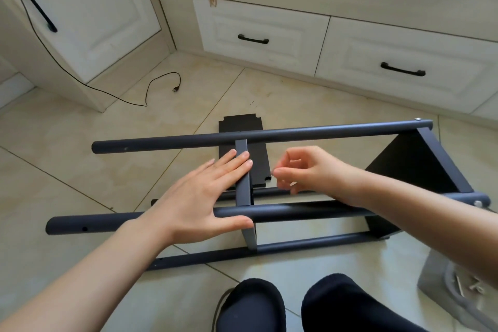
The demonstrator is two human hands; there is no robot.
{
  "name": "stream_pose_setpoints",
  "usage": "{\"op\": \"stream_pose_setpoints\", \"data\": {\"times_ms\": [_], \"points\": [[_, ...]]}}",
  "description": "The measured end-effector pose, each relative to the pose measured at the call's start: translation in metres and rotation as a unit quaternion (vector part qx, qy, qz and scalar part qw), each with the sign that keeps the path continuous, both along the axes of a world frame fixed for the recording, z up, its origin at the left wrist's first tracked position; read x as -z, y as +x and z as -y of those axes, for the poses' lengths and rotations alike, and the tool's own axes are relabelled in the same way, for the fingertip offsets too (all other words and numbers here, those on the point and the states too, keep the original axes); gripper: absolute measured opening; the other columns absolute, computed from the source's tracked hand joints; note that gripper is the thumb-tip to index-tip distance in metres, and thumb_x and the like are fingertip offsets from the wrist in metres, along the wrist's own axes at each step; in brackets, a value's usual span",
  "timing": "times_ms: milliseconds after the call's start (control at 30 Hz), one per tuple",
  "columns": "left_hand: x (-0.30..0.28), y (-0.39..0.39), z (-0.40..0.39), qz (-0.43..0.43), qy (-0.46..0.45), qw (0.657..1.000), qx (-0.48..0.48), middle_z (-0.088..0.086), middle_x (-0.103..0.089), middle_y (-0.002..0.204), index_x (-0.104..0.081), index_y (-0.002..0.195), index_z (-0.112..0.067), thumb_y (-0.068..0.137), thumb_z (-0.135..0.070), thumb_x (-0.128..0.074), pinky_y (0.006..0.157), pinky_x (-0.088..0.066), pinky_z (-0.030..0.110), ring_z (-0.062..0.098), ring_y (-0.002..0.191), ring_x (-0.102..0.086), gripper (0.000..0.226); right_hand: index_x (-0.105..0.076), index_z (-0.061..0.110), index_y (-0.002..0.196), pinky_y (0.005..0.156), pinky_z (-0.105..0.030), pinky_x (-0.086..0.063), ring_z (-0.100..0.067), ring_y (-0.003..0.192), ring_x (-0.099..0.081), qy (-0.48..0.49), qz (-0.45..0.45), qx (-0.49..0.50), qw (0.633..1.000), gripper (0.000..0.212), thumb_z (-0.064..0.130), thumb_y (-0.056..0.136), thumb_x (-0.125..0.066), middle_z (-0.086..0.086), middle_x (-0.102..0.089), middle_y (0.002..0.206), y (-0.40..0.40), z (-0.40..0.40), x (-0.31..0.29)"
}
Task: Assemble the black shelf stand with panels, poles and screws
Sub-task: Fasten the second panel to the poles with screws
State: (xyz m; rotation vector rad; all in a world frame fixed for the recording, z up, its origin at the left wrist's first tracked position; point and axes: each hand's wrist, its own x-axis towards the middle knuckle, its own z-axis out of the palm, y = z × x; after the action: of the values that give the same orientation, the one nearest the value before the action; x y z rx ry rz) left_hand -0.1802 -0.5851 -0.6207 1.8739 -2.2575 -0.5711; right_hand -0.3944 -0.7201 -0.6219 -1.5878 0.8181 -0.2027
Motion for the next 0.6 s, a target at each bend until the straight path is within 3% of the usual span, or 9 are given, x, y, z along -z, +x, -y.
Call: {"op": "stream_pose_setpoints", "data": {"times_ms": [100,200,300,400,533,600], "points": [[0.001,0.000,0.000,-0.009,-0.008,1.000,-0.004,-0.028,0.002,0.163,-0.009,0.157,-0.040,0.078,-0.085,-0.041,0.122,-0.001,0.021,-0.012,0.147,0.011,0.097,-0.064,0.007,0.088,0.069,-0.022,-0.055,-0.013,0.069,-0.062,0.174,-0.048,0.001,0.984,0.007,0.009,0.095,-0.063,-0.008,-0.071,0.078,0.004,0.005,0.002],[0.000,0.000,0.000,-0.014,-0.008,1.000,-0.006,-0.030,0.001,0.162,-0.010,0.156,-0.041,0.077,-0.086,-0.041,0.119,-0.002,0.016,-0.013,0.147,0.011,0.096,-0.064,0.003,0.092,0.070,-0.020,-0.057,-0.012,0.069,-0.068,0.258,-0.084,-0.025,0.962,0.005,0.002,0.094,-0.060,-0.013,-0.072,0.086,0.015,0.011,0.005],[0.000,0.000,0.000,-0.032,0.001,0.999,-0.010,-0.033,0.001,0.161,-0.011,0.157,-0.040,0.076,-0.083,-0.044,0.117,-0.002,0.011,-0.015,0.146,0.010,0.098,-0.068,0.000,0.095,0.073,-0.021,-0.058,-0.015,0.075,-0.072,0.276,-0.097,-0.054,0.955,0.010,-0.004,0.093,-0.059,-0.014,-0.073,0.090,0.030,0.009,0.009],[0.001,0.000,-0.001,-0.053,0.012,0.998,-0.011,-0.034,0.001,0.161,-0.011,0.157,-0.039,0.076,-0.081,-0.047,0.117,-0.004,0.010,-0.015,0.146,0.008,0.098,-0.070,0.003,0.087,0.082,-0.027,-0.058,-0.017,0.077,-0.072,0.286,-0.091,-0.058,0.952,0.013,-0.002,0.093,-0.059,-0.011,-0.074,0.081,0.040,0.006,0.010],[0.002,0.000,-0.001,-0.057,0.005,0.998,-0.008,-0.034,0.001,0.161,-0.010,0.156,-0.040,0.077,-0.081,-0.049,0.120,-0.004,0.013,-0.014,0.147,0.007,0.097,-0.068,0.006,0.084,0.070,-0.023,-0.057,-0.012,0.067,-0.070,0.304,-0.095,-0.078,0.945,0.018,0.001,0.096,-0.056,-0.006,-0.072,0.071,0.042,0.004,0.013],[0.003,0.000,0.000,-0.061,0.004,0.998,-0.008,-0.033,0.000,0.161,-0.011,0.157,-0.039,0.078,-0.081,-0.050,0.119,-0.005,0.013,-0.014,0.147,0.007,0.098,-0.069,0.009,0.083,0.076,-0.025,-0.056,-0.014,0.070,-0.067,0.272,-0.121,-0.107,0.949,0.018,0.004,0.096,-0.057,-0.005,-0.070,0.075,0.044,0.002,0.017]]}}
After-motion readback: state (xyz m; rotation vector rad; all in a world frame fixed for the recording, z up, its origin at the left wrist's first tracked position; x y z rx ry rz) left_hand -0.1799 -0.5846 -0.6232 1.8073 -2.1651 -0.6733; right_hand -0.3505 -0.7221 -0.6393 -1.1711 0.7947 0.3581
